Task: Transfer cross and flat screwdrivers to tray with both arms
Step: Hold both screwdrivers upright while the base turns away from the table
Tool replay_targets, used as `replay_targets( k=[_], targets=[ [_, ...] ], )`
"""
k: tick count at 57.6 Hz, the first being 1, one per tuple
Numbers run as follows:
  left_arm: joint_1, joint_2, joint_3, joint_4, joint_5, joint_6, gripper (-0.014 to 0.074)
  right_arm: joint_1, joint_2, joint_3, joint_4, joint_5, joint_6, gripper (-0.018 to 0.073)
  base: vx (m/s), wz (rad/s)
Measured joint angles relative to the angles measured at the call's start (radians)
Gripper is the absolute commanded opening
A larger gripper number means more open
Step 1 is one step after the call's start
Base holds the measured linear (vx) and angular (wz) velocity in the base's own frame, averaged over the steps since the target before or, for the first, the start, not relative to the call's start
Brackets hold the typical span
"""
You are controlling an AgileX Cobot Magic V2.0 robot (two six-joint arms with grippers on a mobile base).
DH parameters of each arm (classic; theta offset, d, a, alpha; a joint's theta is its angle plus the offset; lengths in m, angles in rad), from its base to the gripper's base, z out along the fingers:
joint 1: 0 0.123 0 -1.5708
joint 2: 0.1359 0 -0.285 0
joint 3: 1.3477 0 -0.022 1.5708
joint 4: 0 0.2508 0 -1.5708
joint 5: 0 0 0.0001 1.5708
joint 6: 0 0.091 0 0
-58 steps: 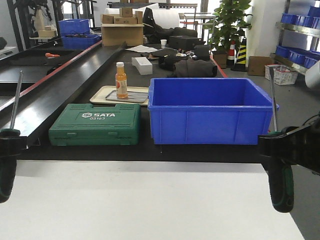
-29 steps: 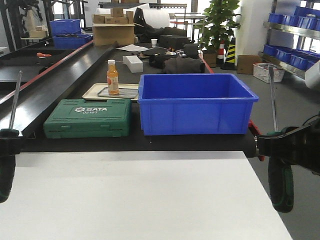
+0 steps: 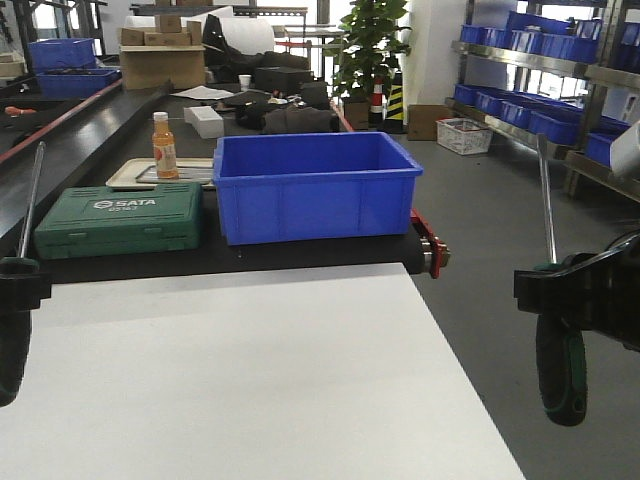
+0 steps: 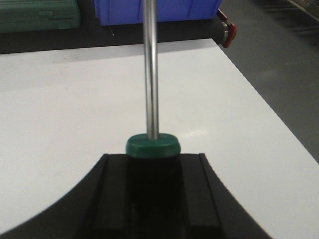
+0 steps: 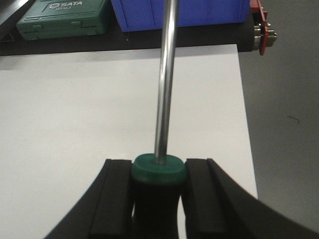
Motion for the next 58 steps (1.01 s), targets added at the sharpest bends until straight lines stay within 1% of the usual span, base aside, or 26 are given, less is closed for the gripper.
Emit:
replay_targets(
  k=[12, 23, 41, 58],
  targets=[
    [0.000, 0.000, 0.000, 0.000, 0.001, 0.000, -0.0001, 0.000, 0.000, 0.000, 0.000, 0.000, 0.000, -0.0009, -0.21, -0.38],
    [0.000, -0.001, 0.000, 0.000, 0.003, 0.000, -0.0001, 0.000, 0.000, 0.000, 0.000, 0.000, 0.000, -0.0009, -0.15, -0.61],
    [0.000, -0.002, 0.000, 0.000, 0.009, 0.000, -0.0001, 0.000, 0.000, 0.000, 0.000, 0.000, 0.000, -0.0009, -0.07, -0.81],
    [0.000, -0.002, 0.000, -0.002, 0.010, 0.000, -0.0001, 0.000, 0.000, 0.000, -0.004, 0.003, 0.000, -0.0009, 0.03, -0.83]
  ],
)
